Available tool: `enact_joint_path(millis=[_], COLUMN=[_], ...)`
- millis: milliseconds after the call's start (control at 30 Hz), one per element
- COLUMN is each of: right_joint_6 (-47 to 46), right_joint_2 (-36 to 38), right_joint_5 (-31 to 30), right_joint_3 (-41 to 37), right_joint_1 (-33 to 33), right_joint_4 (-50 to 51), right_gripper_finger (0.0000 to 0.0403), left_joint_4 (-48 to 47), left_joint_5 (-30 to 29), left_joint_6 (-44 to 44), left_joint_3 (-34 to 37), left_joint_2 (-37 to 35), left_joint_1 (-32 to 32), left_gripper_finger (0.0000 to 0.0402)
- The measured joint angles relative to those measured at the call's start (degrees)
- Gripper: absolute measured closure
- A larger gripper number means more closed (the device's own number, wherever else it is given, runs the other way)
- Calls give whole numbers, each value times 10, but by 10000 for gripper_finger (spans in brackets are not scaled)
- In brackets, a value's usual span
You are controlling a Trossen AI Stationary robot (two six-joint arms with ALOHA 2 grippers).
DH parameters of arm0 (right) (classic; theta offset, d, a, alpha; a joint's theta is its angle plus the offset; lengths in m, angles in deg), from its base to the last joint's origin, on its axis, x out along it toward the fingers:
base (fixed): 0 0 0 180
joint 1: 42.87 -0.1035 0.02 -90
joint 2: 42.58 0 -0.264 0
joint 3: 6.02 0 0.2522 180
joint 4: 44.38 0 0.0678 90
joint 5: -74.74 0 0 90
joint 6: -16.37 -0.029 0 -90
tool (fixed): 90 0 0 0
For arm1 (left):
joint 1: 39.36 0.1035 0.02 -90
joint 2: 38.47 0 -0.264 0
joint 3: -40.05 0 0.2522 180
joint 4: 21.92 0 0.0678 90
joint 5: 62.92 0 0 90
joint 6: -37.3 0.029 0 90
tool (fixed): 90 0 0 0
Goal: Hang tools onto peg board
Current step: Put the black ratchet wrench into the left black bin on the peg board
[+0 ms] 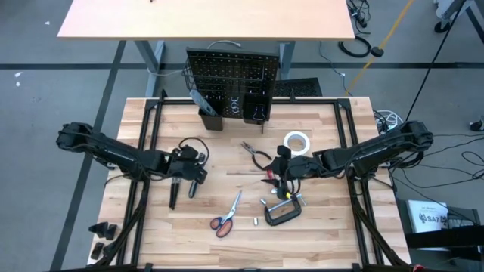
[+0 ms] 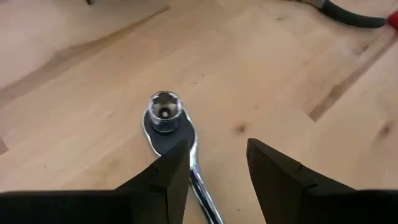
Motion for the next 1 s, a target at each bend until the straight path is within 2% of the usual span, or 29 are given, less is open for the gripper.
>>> enact_joint_path(millis=[167,433,633,1000], right_joint_6=[4,3,3,-12], right_joint_2=[-9,-8,-8,-24], right_joint_5=[0,0,0,0], right_joint_3=[0,0,0,0], right_joint_1=[1,1,1,1], right_joint_4=[-2,-10,-10,-7], right_gripper_finger=[221,221,221,221], left_joint_4=[-77,-78,-64,-52], left_joint_5=[19,88,79,79], left_joint_6=[-1,-16,-16,-4], left_joint_3=[-36,-37,-37,-37], left_joint_2=[6,78,121,142], left_joint_1=[0,-5,2,16], left_gripper_finger=[242,242,242,242])
